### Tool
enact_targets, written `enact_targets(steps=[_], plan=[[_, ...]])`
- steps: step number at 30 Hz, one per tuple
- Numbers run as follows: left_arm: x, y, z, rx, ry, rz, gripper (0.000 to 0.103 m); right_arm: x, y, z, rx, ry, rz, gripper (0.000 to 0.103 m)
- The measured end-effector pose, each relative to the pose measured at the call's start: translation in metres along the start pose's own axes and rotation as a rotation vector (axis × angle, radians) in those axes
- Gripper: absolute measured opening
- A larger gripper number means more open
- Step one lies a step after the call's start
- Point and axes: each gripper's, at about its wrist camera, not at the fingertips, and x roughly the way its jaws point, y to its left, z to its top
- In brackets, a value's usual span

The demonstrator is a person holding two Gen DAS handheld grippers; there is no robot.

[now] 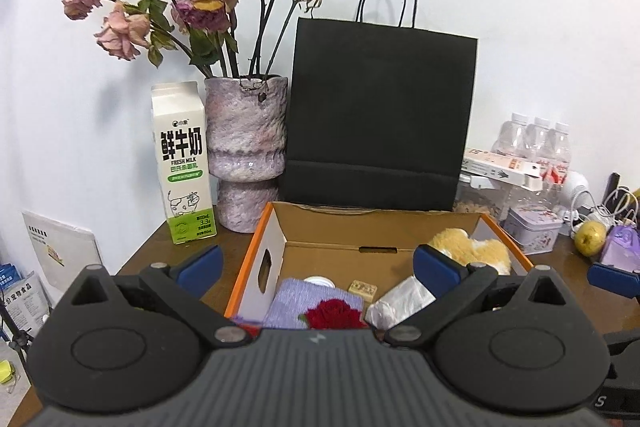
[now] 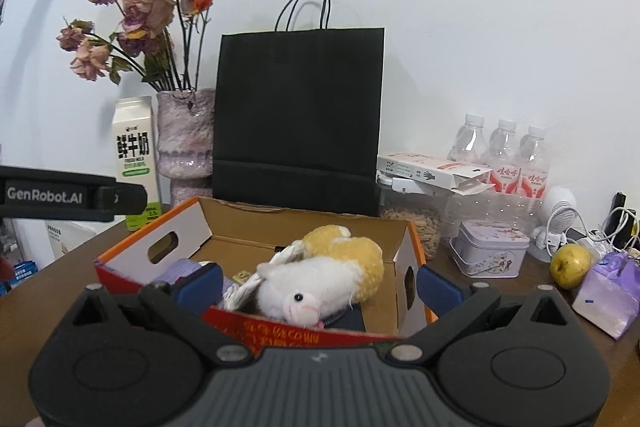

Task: Organize objects
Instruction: 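Withdraw both grippers from the red box back toward the table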

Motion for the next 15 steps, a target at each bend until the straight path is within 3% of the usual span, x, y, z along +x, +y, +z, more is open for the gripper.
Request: enact_targets(steps=[15], plan=[[-0.071, 0.001, -0.039, 0.049, -0.017, -0.044, 0.103, -0.076, -0.001, -0.041, 0.01, 0.001, 0.012, 0.103]])
